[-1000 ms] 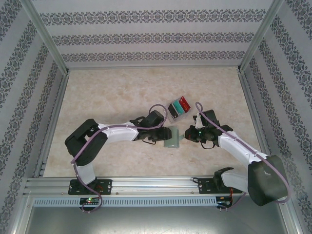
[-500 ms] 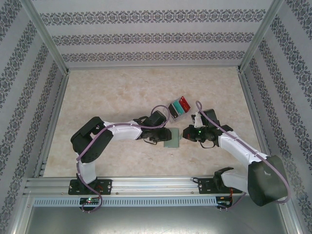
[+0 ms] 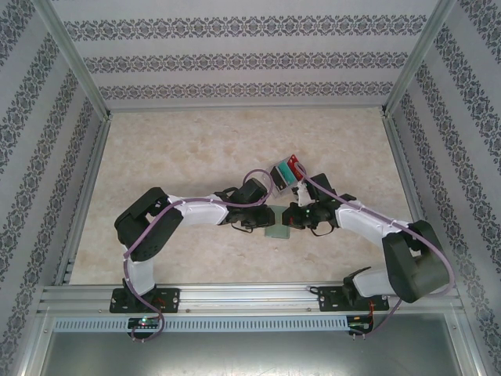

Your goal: Put the credit cards into the card holder

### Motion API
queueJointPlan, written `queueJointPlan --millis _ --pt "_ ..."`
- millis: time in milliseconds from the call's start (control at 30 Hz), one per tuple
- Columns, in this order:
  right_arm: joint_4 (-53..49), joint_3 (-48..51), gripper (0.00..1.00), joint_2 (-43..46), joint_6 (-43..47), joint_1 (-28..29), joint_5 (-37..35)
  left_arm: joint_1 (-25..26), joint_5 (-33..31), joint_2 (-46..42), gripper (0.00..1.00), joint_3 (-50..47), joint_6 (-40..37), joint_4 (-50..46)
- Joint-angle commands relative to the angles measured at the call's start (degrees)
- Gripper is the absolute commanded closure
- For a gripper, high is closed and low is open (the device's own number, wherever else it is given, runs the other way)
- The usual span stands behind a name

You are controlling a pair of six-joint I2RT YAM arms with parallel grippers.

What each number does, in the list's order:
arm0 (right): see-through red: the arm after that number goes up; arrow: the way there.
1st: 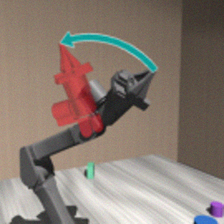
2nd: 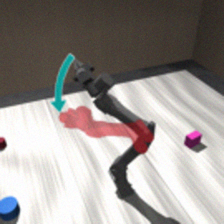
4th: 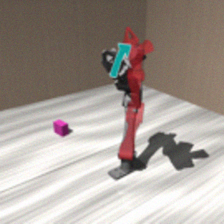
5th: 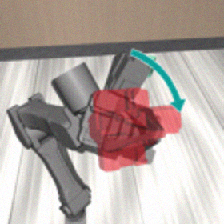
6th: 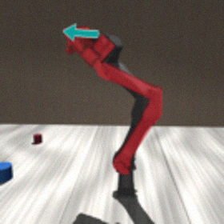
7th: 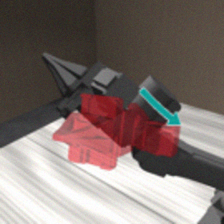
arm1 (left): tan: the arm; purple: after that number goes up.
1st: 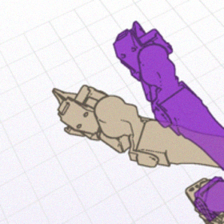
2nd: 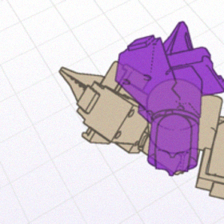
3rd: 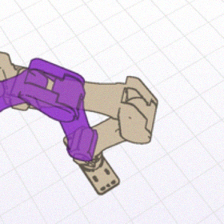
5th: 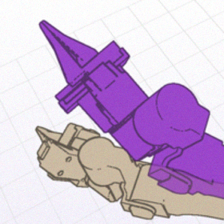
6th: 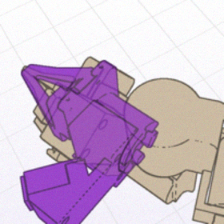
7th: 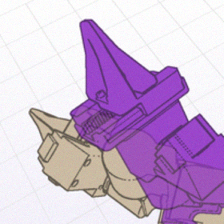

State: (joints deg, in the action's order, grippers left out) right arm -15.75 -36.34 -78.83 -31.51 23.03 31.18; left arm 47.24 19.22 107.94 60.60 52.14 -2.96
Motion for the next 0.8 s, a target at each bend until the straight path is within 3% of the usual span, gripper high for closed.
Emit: queueJointPlan --millis 0,767 --pt "0.81 -1.71 1.0 -1.2 0.25 0.7 0.92 0.4 -0.04 0.65 0.73 -1.24 1.03 1.97" --pt "2.78 -3.64 1.0 -5.25 -0.9 2.06 2.41 0.41 0.68 0.77 0.78 -1.68 1.31 3.16"
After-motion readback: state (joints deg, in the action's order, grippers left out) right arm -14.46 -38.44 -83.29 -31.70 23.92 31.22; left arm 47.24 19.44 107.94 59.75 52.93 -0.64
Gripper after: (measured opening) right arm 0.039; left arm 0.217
